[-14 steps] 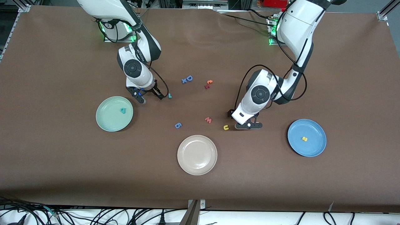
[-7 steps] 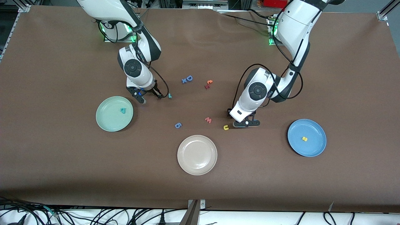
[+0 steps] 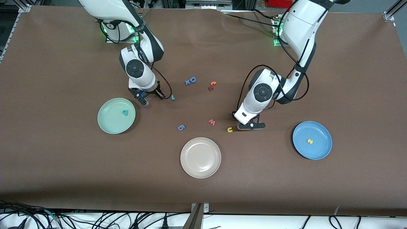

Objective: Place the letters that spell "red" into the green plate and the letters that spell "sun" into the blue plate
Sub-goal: 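Drop the green u in the blue plate while the right gripper drops e in green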

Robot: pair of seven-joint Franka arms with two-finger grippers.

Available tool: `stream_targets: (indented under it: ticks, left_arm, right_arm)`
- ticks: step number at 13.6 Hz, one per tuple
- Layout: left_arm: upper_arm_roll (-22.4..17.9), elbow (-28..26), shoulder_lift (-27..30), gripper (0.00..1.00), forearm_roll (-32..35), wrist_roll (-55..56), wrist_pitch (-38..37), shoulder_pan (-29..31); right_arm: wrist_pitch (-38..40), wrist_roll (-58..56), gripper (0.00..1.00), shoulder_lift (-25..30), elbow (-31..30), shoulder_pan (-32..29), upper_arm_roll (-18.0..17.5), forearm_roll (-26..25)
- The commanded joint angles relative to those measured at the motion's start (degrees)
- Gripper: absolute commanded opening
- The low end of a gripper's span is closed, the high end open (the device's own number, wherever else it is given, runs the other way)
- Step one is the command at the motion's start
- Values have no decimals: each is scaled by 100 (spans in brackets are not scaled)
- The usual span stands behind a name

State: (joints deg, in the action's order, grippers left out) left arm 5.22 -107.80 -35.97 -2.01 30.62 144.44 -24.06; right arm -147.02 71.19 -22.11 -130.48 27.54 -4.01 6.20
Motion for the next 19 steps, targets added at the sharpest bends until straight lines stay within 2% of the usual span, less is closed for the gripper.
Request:
stream_targets:
  ticks: [1, 4, 7, 9, 12, 13, 14, 15, 17, 19]
  left_arm:
    - [-39, -136, 11, 7, 175, 137, 93, -38]
    - [-39, -101, 46, 1, 175, 50, 14, 24]
    - [-65, 110, 291, 0, 175, -563, -739, 338]
    - [-74, 242, 494, 0, 175, -1178, -1320, 585]
    - [-74, 269, 722, 0, 175, -2319, -1717, 1120]
    - [-74, 269, 732, 0, 175, -2785, -1735, 1340]
    - [-74, 269, 740, 0, 175, -3233, -1735, 1560]
    - [-74, 303, 732, 0, 218, -3646, -1735, 1753]
    - [-65, 435, 714, 0, 559, -4263, -1727, 2140]
    - [-65, 672, 609, 0, 816, -4791, -1727, 2422]
  right_arm:
    - [443, -489, 13, 416, 22, 15, 407, 48]
    - [1480, -1736, 13, 874, 180, 15, 1181, 57]
    - [1571, -2792, 13, 849, 207, -2, 1796, 57]
    - [1492, -3285, 14, 708, 216, -55, 2061, 57]
    - [1290, -3646, 17, 541, 234, -265, 2106, 39]
    - [1263, -3726, 30, 515, 260, -345, 2106, 39]
    - [1263, -3709, 73, 479, 286, -363, 2106, 39]
    - [1272, -3648, 87, 488, 295, -328, 2097, 48]
    - [1324, -3229, 88, 558, 304, -258, 1975, 57]
    - [1359, -2422, 90, 602, 479, -196, 1528, 57]
